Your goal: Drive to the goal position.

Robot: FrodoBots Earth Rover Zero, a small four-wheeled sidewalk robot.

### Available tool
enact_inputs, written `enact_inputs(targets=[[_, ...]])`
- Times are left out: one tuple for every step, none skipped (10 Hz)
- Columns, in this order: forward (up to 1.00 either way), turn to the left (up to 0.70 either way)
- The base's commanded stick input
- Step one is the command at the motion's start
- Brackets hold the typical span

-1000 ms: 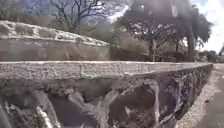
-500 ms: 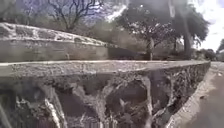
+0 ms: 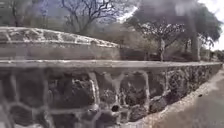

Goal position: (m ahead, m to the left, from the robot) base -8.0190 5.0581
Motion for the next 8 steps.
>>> enact_inputs(targets=[[-0.7,-0.27],[-0.7,-0.27],[-0.7,-0.27],[-0.7,-0.27],[-0.7,-0.27],[-0.42,-0.16],[-0.13,-0.05],[0.16,0.06]])
